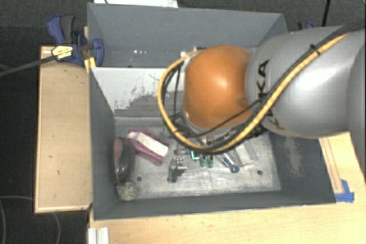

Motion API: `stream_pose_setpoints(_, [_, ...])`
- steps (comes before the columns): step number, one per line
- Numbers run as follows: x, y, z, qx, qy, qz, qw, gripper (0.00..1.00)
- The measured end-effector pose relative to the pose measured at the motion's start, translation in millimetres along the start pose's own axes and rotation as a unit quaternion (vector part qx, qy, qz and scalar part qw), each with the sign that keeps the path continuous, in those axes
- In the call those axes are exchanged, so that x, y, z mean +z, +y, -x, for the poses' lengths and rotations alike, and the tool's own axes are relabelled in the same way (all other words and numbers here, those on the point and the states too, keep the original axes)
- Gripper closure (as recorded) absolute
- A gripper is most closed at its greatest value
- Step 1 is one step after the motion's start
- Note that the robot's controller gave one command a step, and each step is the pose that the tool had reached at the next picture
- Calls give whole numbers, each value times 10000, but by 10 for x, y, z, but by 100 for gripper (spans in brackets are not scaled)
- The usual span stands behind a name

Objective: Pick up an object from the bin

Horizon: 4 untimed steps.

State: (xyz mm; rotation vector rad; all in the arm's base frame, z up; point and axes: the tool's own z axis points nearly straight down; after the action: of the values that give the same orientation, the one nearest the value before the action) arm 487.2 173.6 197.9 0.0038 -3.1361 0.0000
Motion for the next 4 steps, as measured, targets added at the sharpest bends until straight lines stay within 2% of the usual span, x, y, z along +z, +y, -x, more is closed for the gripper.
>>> stream_pose_setpoints(1, [1088,163,581,-851,-126,22,9963,0])
stream_pose_setpoints(2, [1081,144,605,-808,-144,13,9966,100])
stream_pose_setpoints(3, [215,307,465,-410,-75,20,9991,100])
stream_pose_setpoints(4, [264,291,452,-391,-35,6,9992,0])
